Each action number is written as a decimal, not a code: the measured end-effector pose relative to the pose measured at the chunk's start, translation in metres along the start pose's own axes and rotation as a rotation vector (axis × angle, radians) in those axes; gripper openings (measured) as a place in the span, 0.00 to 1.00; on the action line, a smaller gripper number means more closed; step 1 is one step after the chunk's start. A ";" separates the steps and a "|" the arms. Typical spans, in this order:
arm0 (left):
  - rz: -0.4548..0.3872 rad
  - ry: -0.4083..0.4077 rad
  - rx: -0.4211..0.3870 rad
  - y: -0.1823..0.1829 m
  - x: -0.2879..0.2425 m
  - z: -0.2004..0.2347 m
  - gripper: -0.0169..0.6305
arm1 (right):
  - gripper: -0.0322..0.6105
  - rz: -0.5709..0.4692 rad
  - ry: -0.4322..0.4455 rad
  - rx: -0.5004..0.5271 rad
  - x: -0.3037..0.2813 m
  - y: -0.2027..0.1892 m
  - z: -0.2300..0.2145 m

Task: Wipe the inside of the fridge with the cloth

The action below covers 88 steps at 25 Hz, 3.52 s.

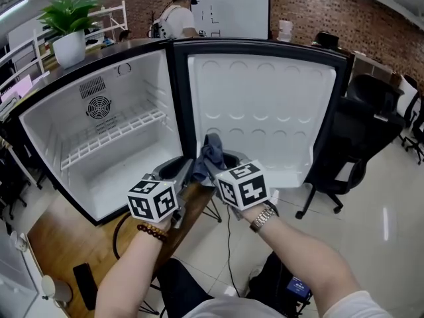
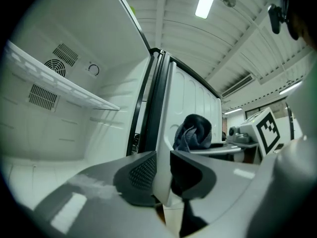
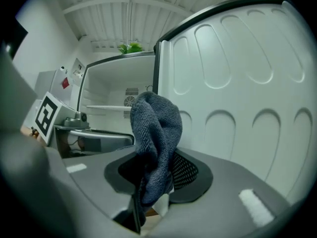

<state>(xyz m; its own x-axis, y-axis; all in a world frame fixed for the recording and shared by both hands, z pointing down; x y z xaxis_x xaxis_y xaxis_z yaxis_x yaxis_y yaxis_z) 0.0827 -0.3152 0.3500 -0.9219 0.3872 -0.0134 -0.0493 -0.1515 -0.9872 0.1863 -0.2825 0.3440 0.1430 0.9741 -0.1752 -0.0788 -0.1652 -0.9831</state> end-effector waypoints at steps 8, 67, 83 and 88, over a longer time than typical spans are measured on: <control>0.011 0.014 0.011 -0.012 0.013 0.005 0.17 | 0.25 0.058 -0.050 -0.020 0.001 -0.019 -0.011; -0.002 -0.148 0.585 -0.061 -0.057 -0.050 0.28 | 0.25 0.111 -0.444 -0.082 0.160 -0.069 -0.163; -0.127 -0.178 0.757 -0.065 -0.059 -0.035 0.25 | 0.25 0.106 -0.439 -0.082 0.168 -0.068 -0.162; -0.119 -0.206 0.721 -0.064 -0.047 -0.041 0.17 | 0.25 0.054 -0.386 -0.090 0.180 -0.053 -0.143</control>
<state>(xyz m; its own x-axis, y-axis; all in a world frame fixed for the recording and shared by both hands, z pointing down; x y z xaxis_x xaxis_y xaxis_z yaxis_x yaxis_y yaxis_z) 0.1450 -0.2863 0.4076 -0.9444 0.2708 0.1863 -0.3263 -0.7038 -0.6311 0.3572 -0.1207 0.3568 -0.2412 0.9473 -0.2109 0.0134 -0.2140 -0.9767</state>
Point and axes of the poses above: the fingertips, and each gripper's own axes: x backward along the fingers, z to its left, y out of its top, the point moved 4 cm from there along x, backward along the fingers, and after that the axes turned 7 degrees about -y, right-handed, at the moved point
